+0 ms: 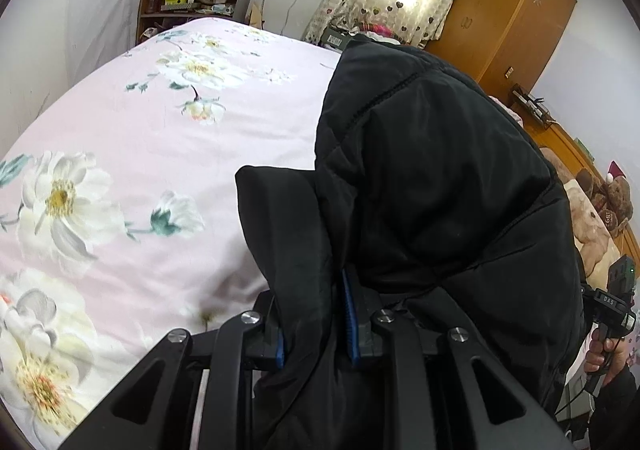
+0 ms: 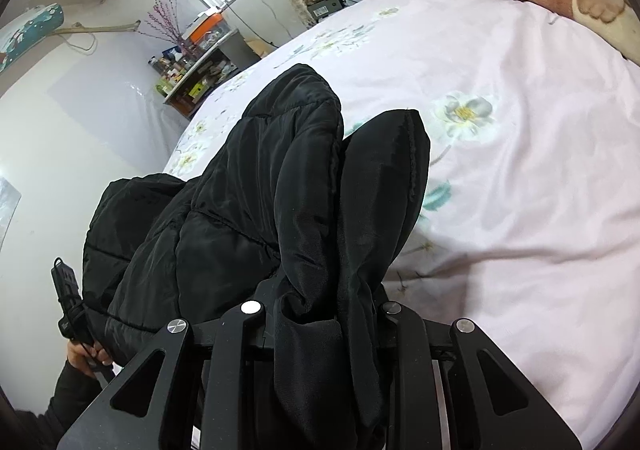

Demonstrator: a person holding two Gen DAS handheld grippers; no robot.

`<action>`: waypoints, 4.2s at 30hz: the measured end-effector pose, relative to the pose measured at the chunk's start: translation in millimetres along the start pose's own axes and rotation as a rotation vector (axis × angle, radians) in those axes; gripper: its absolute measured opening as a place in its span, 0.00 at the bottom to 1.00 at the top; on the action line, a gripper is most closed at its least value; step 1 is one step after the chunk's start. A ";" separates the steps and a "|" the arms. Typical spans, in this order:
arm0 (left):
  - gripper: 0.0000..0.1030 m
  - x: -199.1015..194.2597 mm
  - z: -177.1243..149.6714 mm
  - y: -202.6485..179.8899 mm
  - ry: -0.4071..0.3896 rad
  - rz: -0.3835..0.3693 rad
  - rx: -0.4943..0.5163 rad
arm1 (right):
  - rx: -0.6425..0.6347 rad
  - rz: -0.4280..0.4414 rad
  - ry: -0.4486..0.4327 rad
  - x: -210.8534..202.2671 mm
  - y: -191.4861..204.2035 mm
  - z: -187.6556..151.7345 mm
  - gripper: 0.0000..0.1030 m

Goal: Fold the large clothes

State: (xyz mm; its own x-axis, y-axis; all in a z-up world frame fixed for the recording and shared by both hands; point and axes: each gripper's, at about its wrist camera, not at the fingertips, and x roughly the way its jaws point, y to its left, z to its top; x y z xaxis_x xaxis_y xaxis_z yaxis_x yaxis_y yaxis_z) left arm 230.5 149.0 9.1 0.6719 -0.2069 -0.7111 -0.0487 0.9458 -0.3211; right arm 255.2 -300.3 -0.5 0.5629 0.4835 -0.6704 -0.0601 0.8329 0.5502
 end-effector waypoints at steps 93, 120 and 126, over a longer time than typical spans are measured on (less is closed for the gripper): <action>0.52 -51.6 -55.3 -54.7 -0.001 0.113 0.145 | -0.344 -0.251 -0.090 -4.2 130.7 -70.7 0.59; 0.66 -151.1 -135.3 -73.5 -0.033 0.155 0.144 | -0.450 -0.218 -0.075 -73.3 188.1 -175.8 0.59; 0.66 -155.2 -140.9 -80.5 -0.034 0.171 0.167 | -0.456 -0.217 -0.073 -75.4 191.1 -180.9 0.59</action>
State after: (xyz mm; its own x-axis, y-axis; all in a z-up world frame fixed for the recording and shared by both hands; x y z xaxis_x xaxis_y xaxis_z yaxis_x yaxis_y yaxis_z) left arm 26.0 69.6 57.2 0.6892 -0.0338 -0.7238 -0.0434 0.9952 -0.0878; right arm 52.1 -128.8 65.2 0.6573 0.2796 -0.6999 -0.2798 0.9528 0.1179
